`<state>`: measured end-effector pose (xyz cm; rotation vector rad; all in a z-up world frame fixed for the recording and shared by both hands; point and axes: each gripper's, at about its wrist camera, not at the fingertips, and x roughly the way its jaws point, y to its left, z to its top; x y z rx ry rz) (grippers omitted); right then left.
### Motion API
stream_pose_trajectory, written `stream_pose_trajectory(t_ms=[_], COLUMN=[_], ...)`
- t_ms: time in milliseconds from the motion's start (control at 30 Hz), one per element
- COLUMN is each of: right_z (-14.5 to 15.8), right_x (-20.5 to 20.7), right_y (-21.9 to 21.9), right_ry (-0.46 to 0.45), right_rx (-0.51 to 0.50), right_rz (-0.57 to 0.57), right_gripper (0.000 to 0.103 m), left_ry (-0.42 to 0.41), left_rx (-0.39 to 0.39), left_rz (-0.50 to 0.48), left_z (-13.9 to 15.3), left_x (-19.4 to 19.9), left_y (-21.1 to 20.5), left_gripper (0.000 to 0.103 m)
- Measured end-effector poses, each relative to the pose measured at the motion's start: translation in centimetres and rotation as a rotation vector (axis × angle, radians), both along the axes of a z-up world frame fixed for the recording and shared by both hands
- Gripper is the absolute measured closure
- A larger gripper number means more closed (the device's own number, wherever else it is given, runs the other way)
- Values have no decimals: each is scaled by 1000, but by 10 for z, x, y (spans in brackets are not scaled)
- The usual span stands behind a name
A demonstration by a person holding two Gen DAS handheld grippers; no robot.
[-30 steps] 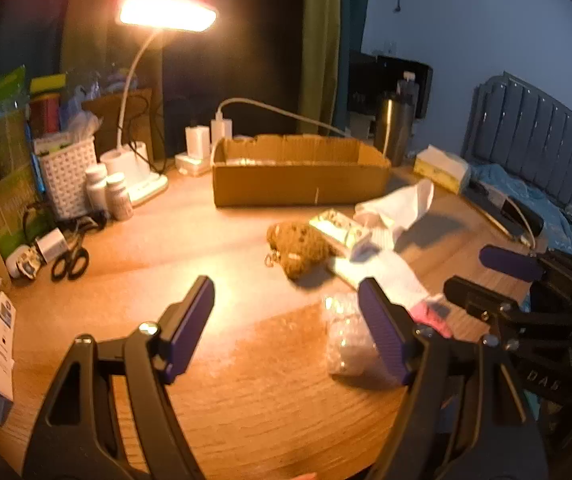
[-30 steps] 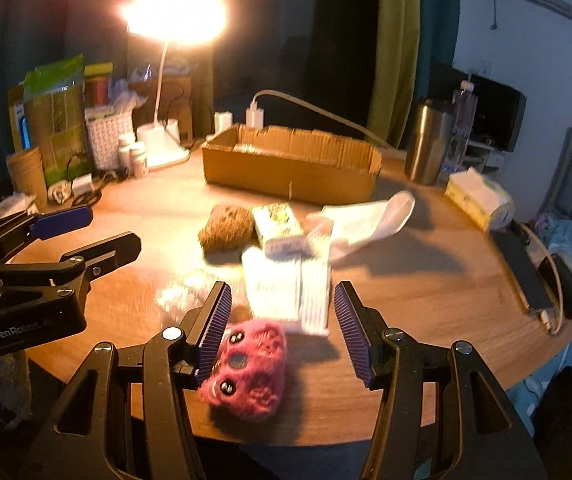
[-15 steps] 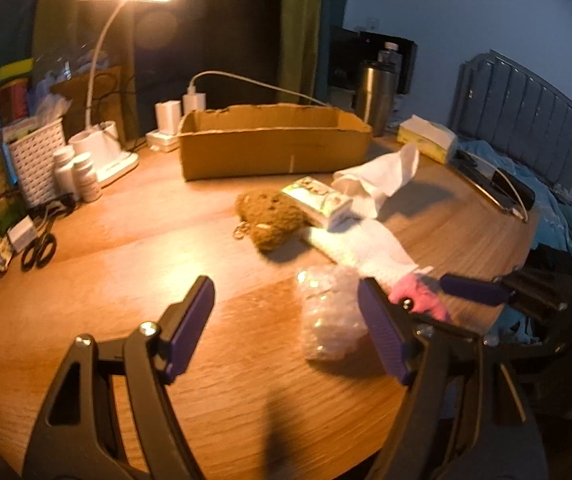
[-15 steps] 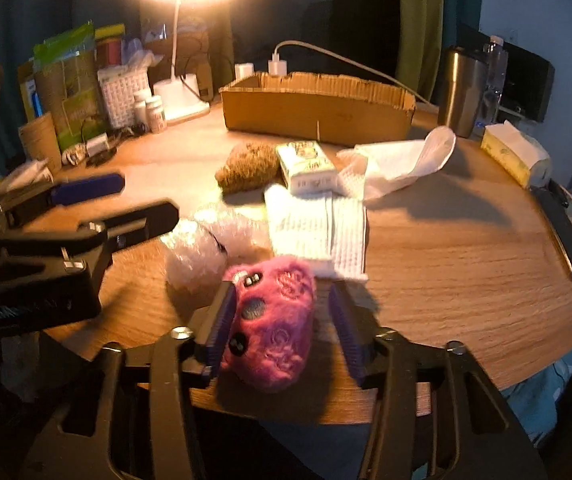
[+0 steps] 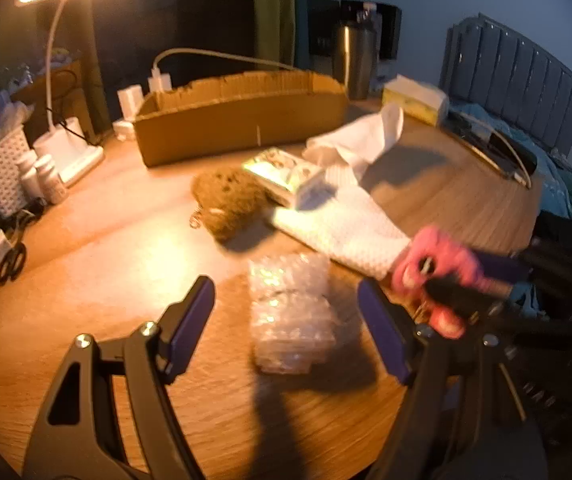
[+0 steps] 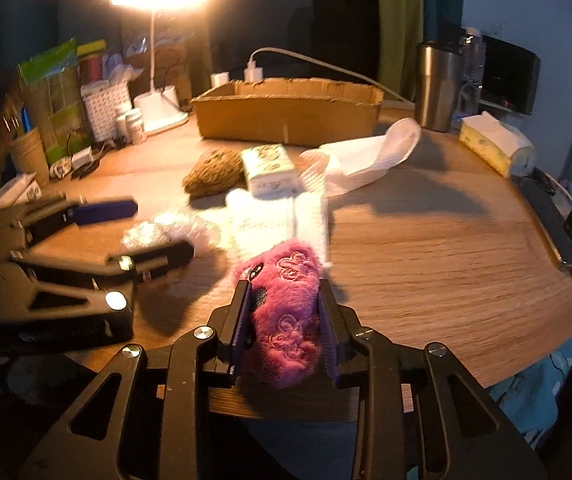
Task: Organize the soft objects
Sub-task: 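Grasp the pink plush toy with the right tool while the left tool grasps the bubble-wrap bag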
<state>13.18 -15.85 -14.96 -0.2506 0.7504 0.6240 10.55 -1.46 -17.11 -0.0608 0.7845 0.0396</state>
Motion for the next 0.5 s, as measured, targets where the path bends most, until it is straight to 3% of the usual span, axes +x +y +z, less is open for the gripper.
stream_pose_trajectory(t_ms=[133, 200, 300, 500], right_z=[7, 10, 15, 26], right_x=[6, 10, 14, 18], right_y=[-11, -15, -17, -17], right_ry=[-19, -29, -40, -74], right_rx=[20, 31, 42, 58], right_rz=[-21, -29, -31, -30], right_gripper=[70, 70, 70, 70], left_ry=[28, 41, 66, 59], left_rx=[1, 10, 15, 0], left_rz=[-2, -7, -16, -30], left_z=[-6, -8, -12, -10], left_x=[5, 8, 10, 9], left_y=[-3, -5, -8, -10], left_gripper=[31, 49, 59, 62])
